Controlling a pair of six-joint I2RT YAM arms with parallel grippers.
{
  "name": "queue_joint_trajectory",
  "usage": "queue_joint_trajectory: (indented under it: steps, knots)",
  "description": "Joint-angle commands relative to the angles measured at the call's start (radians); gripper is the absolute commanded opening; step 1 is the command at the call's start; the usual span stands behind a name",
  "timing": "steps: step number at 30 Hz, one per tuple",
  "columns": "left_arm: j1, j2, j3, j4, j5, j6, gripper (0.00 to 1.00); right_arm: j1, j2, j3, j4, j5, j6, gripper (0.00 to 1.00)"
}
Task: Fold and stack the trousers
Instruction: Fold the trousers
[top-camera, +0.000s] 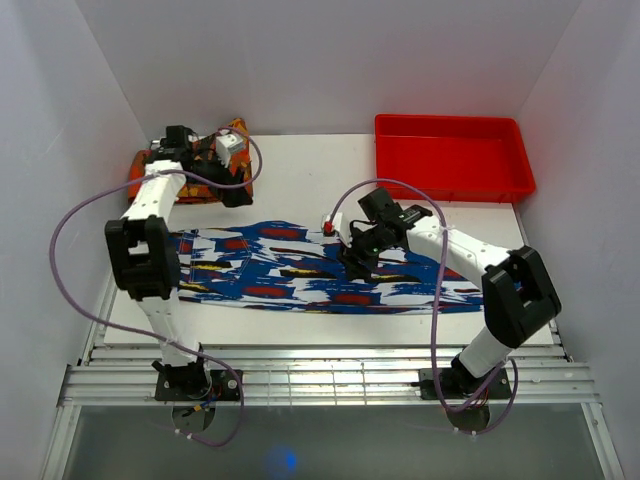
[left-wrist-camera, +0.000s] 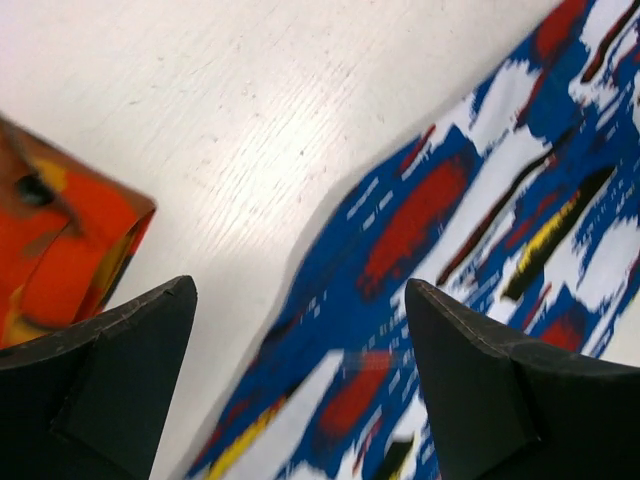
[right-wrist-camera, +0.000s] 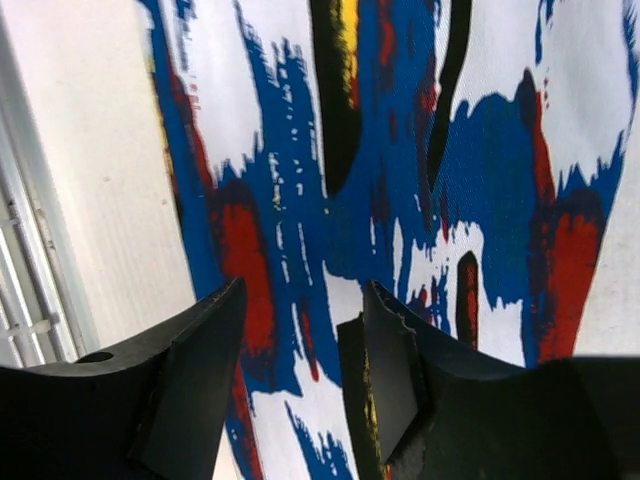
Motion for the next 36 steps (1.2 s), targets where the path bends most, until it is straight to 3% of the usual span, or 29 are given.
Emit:
queue_joint_trajectory:
  steps: [1,5,9,11,14,15,17,22,23,24,29,36]
  knots:
    - [-0.063,0.147,0.060,0.151,-0.007,-0.281,0.95,-0.002,0.073,-0.005,0.079,0.033,0.122,0.56]
    - [-0.129,0.325,0.147,0.159,0.019,-0.370,0.96,-0.002,0.124,-0.031,0.113,0.125,0.146,0.49]
    - [-0.145,0.388,0.144,0.186,0.031,-0.432,0.96,-0.002,0.158,-0.068,0.114,0.217,0.122,0.45]
    - [-0.152,0.401,0.129,0.185,0.030,-0.442,0.92,-0.002,0.170,-0.092,0.110,0.233,0.102,0.42]
    - [-0.155,0.393,0.077,0.170,0.054,-0.426,0.76,-0.002,0.196,-0.114,0.091,0.274,0.093,0.41]
    - [-0.155,0.389,0.072,0.150,0.063,-0.386,0.61,-0.002,0.201,-0.118,0.088,0.294,0.093,0.40]
    - [-0.155,0.375,0.060,0.098,0.086,-0.357,0.45,-0.002,0.201,-0.129,0.085,0.293,0.090,0.40]
    - [-0.155,0.343,0.069,-0.008,0.115,-0.260,0.23,-0.002,0.211,-0.118,0.065,0.276,0.090,0.40]
    - [-0.155,0.324,0.071,-0.008,0.119,-0.255,0.08,-0.002,0.214,-0.117,0.062,0.274,0.090,0.40]
    - [-0.153,0.312,0.074,-0.005,0.120,-0.254,0.01,-0.001,0.214,-0.115,0.059,0.268,0.088,0.40]
    - [-0.155,0.182,-0.012,0.136,0.125,-0.237,0.00,-0.002,0.218,-0.115,0.039,0.254,0.085,0.39]
    - [-0.159,-0.110,-0.317,0.520,-0.033,-0.188,0.00,-0.002,0.214,-0.151,0.028,0.236,0.077,0.38]
